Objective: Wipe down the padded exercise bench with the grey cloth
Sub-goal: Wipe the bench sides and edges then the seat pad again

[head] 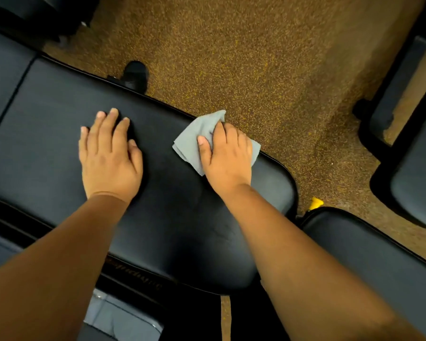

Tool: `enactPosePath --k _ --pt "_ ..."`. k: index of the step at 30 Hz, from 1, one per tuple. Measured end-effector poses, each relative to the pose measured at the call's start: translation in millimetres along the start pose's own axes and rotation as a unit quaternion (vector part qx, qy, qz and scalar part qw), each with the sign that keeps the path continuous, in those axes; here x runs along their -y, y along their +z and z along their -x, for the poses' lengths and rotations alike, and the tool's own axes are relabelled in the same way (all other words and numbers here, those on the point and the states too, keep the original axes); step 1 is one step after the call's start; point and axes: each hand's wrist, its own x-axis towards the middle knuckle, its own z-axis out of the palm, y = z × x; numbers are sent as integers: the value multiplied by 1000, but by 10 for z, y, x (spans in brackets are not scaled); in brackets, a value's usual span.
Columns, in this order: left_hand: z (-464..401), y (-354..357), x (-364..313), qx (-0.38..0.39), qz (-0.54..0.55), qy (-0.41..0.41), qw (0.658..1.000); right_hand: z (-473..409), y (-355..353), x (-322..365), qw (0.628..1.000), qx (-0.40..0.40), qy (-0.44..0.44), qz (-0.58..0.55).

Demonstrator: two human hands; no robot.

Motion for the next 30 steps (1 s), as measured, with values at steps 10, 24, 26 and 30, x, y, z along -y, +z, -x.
enactPosePath --k 10,24,26,30 --pt "18 7 -24 -9 -4 -4 1000 902 -74 -952 978 -22 206 18" --pt "30 19 -13 -19 -7 -2 1000 1108 44 -520 987 5 159 21" --pt "28 19 -14 -20 -6 0 1000 816 41 -482 980 -5 198 7" --pt "28 20 -1 -16 -11 2 1000 736 120 -135 989 -4 149 -4"
